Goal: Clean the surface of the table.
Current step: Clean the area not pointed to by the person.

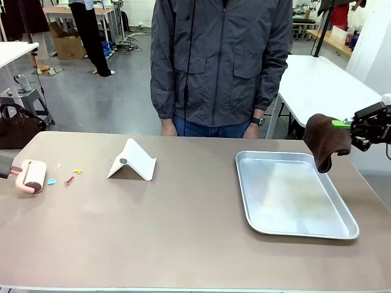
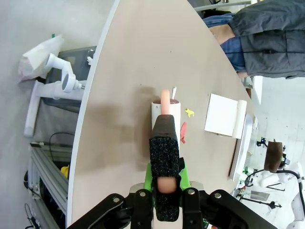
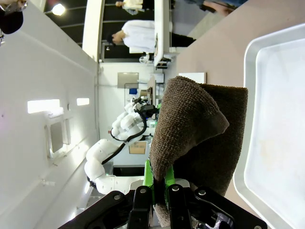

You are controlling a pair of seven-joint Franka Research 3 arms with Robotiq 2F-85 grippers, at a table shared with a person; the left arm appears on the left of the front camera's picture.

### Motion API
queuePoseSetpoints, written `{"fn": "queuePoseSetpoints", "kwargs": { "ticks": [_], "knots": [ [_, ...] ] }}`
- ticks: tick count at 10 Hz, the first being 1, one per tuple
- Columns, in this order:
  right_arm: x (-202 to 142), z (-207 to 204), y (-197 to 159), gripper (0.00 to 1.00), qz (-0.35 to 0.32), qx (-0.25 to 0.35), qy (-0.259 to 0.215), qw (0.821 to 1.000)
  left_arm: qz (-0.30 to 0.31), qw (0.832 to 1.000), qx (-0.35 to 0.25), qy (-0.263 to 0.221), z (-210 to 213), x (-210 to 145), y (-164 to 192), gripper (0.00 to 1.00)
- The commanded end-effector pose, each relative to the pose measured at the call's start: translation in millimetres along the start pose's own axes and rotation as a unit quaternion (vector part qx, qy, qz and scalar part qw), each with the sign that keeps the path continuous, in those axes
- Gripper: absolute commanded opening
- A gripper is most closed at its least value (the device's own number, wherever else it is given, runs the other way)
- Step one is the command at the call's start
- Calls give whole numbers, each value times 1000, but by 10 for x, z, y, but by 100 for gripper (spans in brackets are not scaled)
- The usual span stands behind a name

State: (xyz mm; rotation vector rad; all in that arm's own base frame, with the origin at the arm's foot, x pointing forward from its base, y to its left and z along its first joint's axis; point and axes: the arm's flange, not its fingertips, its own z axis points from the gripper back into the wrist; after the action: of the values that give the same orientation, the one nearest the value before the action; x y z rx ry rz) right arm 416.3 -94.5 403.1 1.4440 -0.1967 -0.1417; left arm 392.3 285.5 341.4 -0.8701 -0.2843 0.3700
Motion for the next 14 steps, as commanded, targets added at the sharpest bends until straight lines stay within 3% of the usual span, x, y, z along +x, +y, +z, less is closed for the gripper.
{"fn": "queuePoseSetpoints", "kwargs": {
  "ticks": [1,11,14],
  "knots": [
    [15,15,41,10,3,4,-1,1000,3,1000,18,-14,-101,3,2,22],
    [15,15,41,10,3,4,-1,1000,-32,998,16,57,-790,-127,-293,22],
    [15,15,41,10,3,4,-1,1000,-50,996,-19,65,-1037,-171,-476,22]
  ]
}}
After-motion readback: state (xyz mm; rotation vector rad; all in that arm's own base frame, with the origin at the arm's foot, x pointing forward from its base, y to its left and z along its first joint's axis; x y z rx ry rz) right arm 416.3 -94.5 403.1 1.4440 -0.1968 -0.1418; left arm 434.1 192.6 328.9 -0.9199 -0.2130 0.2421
